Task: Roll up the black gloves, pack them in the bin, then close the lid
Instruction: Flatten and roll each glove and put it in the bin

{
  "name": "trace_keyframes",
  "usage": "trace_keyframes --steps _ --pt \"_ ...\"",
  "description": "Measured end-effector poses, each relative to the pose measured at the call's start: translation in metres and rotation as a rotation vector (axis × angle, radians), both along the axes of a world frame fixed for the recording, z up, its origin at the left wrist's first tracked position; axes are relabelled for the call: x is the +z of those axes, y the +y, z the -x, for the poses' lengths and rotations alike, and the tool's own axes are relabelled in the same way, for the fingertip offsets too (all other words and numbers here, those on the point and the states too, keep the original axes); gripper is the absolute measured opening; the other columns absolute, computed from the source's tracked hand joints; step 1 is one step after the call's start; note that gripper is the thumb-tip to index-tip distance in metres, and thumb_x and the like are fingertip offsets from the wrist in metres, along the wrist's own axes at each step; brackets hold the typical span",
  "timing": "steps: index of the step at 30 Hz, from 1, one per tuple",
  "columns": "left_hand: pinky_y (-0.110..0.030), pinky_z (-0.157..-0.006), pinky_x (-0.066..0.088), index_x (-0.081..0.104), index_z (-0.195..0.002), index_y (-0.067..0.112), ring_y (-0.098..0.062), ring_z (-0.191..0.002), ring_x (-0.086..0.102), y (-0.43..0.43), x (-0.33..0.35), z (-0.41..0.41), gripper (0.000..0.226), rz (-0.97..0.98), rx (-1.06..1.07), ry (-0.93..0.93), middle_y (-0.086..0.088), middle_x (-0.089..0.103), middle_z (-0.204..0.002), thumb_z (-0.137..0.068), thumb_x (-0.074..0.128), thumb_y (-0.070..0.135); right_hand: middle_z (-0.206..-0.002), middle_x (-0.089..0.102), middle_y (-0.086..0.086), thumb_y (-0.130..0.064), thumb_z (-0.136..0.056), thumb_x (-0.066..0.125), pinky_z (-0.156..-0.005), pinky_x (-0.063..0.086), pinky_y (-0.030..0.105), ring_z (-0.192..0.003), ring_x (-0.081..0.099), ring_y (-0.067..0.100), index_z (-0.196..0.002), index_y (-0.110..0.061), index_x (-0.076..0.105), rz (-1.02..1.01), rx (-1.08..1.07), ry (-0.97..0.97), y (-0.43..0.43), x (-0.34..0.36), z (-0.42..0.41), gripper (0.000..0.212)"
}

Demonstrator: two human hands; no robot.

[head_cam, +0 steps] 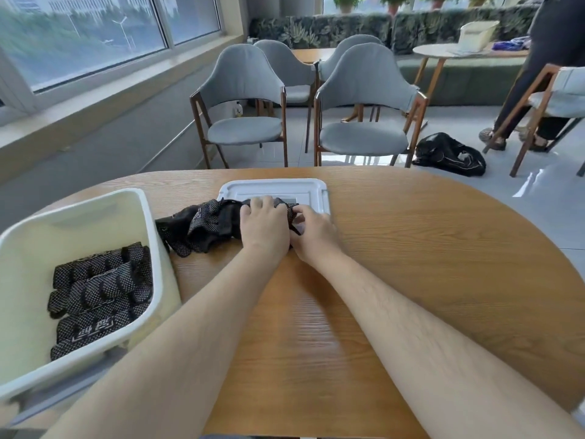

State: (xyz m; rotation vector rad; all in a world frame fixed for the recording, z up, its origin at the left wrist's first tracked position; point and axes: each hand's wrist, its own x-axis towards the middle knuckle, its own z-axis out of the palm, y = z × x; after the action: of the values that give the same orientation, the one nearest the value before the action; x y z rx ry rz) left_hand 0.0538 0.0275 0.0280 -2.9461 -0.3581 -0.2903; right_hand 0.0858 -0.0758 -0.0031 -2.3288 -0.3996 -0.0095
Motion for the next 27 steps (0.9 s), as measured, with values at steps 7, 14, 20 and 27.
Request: trace_keyframes --steps 7,14,20,27 --pt "-0.045 -0.082 0.049 0.074 -0.107 0.012 -0.039 -0.1 0.056 0.004 -0.018 0.022 0.018 0.45 -0.196 -0.416 -0.012 0.06 -0.11 -0.093 0.064 0.019 -0.098 0.063 -0.009 -0.017 -0.091 0.069 -0.073 0.046 0.008 -0.092 0.062 0.007 -0.125 -0.029 0.054 -0.53 -0.045 0.2 -0.015 0.002 0.012 0.039" --pt "-0.04 -0.084 0.049 0.067 -0.115 0.014 -0.017 -0.086 0.053 -0.015 -0.007 0.045 0.025 0.831 -0.261 -0.328 0.001 0.057 -0.096 -0.098 0.062 0.032 -0.106 0.069 -0.01 -0.01 -0.092 0.068 -0.078 0.051 0.009 -0.095 0.065 -0.002 -0.133 -0.031 0.051 -0.678 -0.089 0.006 -0.047 0.026 0.047 0.049" --pt "-0.024 -0.082 0.047 0.034 -0.152 0.03 -0.009 -0.091 0.051 -0.025 0.013 0.066 0.069 0.768 -0.437 -0.326 0.01 0.045 -0.135 -0.093 0.07 0.03 -0.113 0.071 -0.01 -0.011 -0.092 0.067 -0.088 0.049 0.014 -0.108 0.065 0.007 -0.124 -0.033 0.061 -0.3 0.084 -0.113 -0.082 0.051 0.058 0.039" --pt "-0.012 -0.056 0.041 0.064 -0.095 0.019 0.003 -0.058 0.054 -0.029 0.033 0.073 0.006 1.111 -0.357 -0.26 0.012 0.066 -0.079 -0.095 0.068 0.024 -0.104 0.073 -0.013 -0.021 -0.087 0.08 -0.083 0.05 0.014 -0.097 0.066 -0.001 -0.12 -0.031 0.065 -0.464 0.075 -0.068 -0.098 0.065 0.068 0.038"
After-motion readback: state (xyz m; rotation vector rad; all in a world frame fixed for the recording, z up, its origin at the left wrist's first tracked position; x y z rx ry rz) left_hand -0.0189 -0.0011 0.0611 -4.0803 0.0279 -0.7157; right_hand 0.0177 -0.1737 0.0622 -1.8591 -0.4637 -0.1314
